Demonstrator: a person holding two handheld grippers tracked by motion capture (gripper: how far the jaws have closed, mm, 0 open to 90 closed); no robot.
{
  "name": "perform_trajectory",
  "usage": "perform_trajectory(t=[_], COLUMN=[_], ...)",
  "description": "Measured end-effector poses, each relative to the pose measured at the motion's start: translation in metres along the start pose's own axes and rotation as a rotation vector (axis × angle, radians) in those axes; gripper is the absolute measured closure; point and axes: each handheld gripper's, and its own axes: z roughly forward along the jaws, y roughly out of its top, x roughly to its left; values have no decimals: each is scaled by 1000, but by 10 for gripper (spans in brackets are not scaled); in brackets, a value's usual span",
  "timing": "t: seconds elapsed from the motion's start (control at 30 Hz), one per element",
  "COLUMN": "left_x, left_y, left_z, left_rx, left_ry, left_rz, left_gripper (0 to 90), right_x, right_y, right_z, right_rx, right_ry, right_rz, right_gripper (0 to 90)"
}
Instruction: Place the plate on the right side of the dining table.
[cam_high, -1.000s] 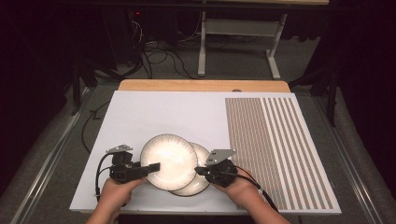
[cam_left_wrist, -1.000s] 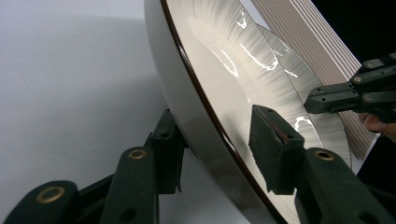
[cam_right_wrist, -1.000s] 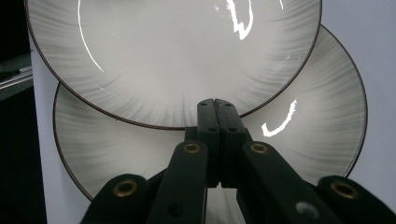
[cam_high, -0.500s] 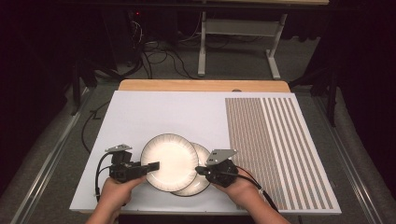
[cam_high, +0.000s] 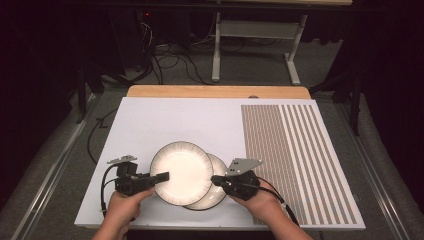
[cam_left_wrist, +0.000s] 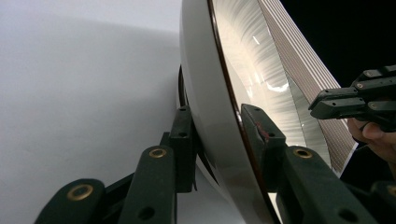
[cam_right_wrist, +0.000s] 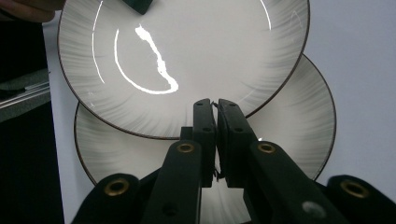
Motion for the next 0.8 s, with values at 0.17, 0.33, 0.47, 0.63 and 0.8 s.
perform_trajectory(t=[0.17,0.33,0.47,0.63,0.8], left_x=[-3,-3,-3,-3,-7], left_y=[0,0,0,0,0], left_z=[-1,-3,-3,-4,-5], left_rx=[-18,-25,-32,-45,-64], left_ry=[4,4,-3,-4,-3], left_rz=[20,28,30,24,46], left_gripper=[696,702,709,718,733], right_x=[-2,-5,-9,-16,-22], right_y=[-2,-4,-5,-7,-10], right_z=[-4,-11,-19,-33,-46], right_rx=[-4,-22,-40,-78,-112], right_ry=[-7,-10,-33,-73,-116], right_rz=[12,27,43,71,80], right_gripper=[857,797,747,659,579])
